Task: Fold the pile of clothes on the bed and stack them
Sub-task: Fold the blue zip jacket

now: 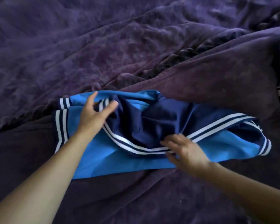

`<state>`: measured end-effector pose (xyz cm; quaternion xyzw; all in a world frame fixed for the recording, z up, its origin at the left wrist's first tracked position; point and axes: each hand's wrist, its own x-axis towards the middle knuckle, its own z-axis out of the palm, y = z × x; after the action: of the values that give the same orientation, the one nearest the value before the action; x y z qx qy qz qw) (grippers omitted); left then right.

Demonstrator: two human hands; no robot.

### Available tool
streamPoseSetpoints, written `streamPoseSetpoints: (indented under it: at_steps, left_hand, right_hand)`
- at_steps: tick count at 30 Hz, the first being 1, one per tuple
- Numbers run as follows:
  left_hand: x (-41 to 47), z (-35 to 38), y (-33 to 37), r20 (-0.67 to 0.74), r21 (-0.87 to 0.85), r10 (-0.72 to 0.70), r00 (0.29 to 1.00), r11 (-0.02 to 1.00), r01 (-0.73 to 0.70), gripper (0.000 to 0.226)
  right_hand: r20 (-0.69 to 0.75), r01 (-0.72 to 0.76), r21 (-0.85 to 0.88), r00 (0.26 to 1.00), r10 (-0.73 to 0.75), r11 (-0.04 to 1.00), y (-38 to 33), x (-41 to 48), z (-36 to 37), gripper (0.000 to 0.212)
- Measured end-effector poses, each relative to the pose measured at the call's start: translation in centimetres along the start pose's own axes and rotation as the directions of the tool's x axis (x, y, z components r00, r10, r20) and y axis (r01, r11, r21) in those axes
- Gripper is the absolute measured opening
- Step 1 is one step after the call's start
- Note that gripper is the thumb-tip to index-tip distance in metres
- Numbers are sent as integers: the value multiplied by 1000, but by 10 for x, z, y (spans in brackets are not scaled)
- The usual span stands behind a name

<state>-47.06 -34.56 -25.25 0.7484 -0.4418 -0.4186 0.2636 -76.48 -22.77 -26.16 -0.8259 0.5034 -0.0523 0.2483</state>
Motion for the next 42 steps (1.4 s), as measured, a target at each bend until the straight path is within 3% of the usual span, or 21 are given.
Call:
streamPoseSetpoints:
  at_steps: [1,3,7,9,11,13,15,17,19,20,23,24,25,28,29,31,33,37,38,40,42]
  left_hand:
    - [-4,9,1,44,122,79,996,989,-84,60]
    - [-13,20,6,52,263,184,982,946,-191,32]
    - [-23,-28,-2,-337,191,210,918,970,-151,12]
    - [-34,-71,-28,-446,202,69,893,979,25,17]
    - [-52,-94,-56,-359,326,-183,915,895,306,29]
    - [-70,-96,-67,-294,471,-269,917,795,383,55]
    - [-82,-86,-60,-267,616,-13,964,767,181,75]
    - [-93,-65,-47,-100,747,397,912,636,-195,76]
    - [-107,-32,-32,144,722,639,756,454,-522,67]
    - [-113,-14,-26,256,678,684,683,376,-631,63]
    - [-123,40,-19,565,542,565,601,295,-787,61]
    - [-124,56,-19,649,528,460,607,302,-794,64]
    - [-123,70,-25,699,529,356,620,325,-784,67]
    - [-110,95,-44,752,573,60,657,433,-696,69]
    - [-108,97,-47,760,567,28,650,460,-683,68]
    - [-107,91,-49,745,520,67,663,564,-641,61]
    - [-110,75,-49,647,423,180,741,724,-545,48]
    - [-123,22,-54,299,295,239,924,897,-328,29]
    - [-125,7,-57,215,277,225,950,919,-280,27]
    - [-128,-15,-61,90,289,201,975,932,-219,24]
    - [-131,-25,-60,43,356,241,969,903,-241,24]
  right_hand:
    - [-113,-39,-45,993,33,998,7,3,-3,43]
    - [-146,-153,-142,980,132,978,23,12,-10,53]
    - [19,-362,-339,920,391,869,56,14,-8,68]
    - [79,-411,-370,880,469,834,66,3,2,67]
    - [149,-419,-387,850,504,821,67,-4,10,70]
    - [172,-422,-379,842,511,823,62,-5,14,73]
    - [65,-485,-260,854,517,835,55,-6,8,70]
    - [-220,-579,-88,805,551,811,54,-19,-2,61]
    - [-423,-743,38,594,684,668,69,-43,-14,64]
    - [-434,-821,128,458,776,556,80,-52,-20,72]
    - [-194,-887,459,-50,980,46,113,-73,-37,103]
    - [-67,-790,604,-177,982,-101,120,-74,-40,108]
    - [64,-652,732,-223,973,-197,124,-75,-42,106]
    - [241,-479,847,-43,970,-232,114,-76,-50,79]
    - [189,-489,859,27,982,-152,105,-76,-55,70]
    - [-60,-463,875,182,981,139,80,-72,-72,54]
    - [-267,-418,816,342,901,400,38,-61,-93,55]
    - [-395,-554,477,558,730,682,-55,-10,-78,63]
    - [-342,-577,382,638,690,722,-73,6,-63,63]
    - [-16,-583,263,794,607,769,-95,33,-25,62]
    - [371,-595,247,788,492,765,-98,46,10,71]
